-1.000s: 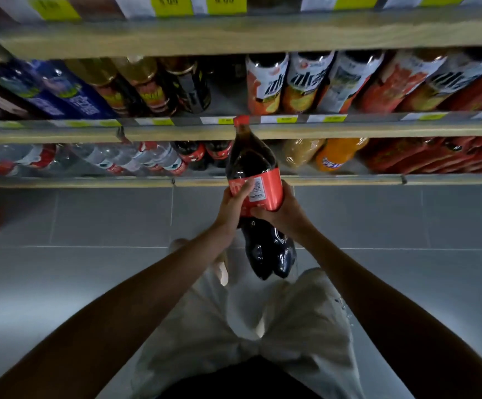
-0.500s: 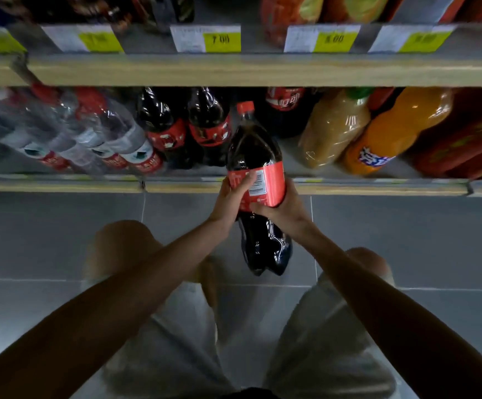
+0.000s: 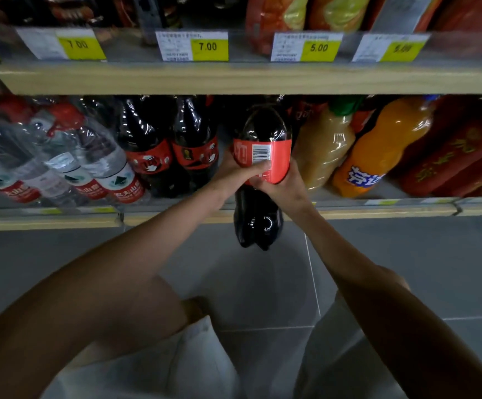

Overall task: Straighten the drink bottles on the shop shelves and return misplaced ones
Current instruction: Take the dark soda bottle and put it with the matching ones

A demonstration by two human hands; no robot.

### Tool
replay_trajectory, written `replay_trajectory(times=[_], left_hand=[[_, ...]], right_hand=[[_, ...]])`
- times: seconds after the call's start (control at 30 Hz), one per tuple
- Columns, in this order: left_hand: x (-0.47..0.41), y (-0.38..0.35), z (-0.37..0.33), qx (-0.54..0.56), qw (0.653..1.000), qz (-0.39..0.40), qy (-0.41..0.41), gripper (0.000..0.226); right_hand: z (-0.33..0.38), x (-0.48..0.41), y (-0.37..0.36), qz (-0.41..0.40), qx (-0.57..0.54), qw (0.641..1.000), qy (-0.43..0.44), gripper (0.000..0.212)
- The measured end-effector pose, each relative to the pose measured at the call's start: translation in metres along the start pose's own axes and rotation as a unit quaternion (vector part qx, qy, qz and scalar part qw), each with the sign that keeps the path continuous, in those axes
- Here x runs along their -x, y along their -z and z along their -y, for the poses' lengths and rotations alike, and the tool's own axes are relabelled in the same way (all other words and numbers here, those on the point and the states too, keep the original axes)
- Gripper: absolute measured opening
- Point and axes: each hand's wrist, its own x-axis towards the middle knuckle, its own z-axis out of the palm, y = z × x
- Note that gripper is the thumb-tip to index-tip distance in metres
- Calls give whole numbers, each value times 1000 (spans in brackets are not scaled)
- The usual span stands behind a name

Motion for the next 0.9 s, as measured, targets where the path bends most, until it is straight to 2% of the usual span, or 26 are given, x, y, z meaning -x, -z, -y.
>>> replay_trajectory(times=[0.07,0.2,0.37,0.6,0.73,0.9], left_hand=[[-11,3,2,11,1000,1,-21,44],[-32,7,6,50,998,-25,-24,65],[-53,2,11,64,995,-58,-58,57],[-78,3,13,63,994,-41,-79,76],[-89,4,19,35,995,-26,-91,88],[-101,2,27,16,997,-3,-78,95]], right_hand=[[1,-9,-2,-3,-6,1000,11,108],[2,-27,-5,-9,-31,999,15,104],[-1,-46,-2,-6,-46,999,16,99],[-14,-72,6,-9,-34,999,23,87],[-23,-81,4,-20,-10,1000,21,100],[-41,-85,-1,-47,-10,999,24,100]])
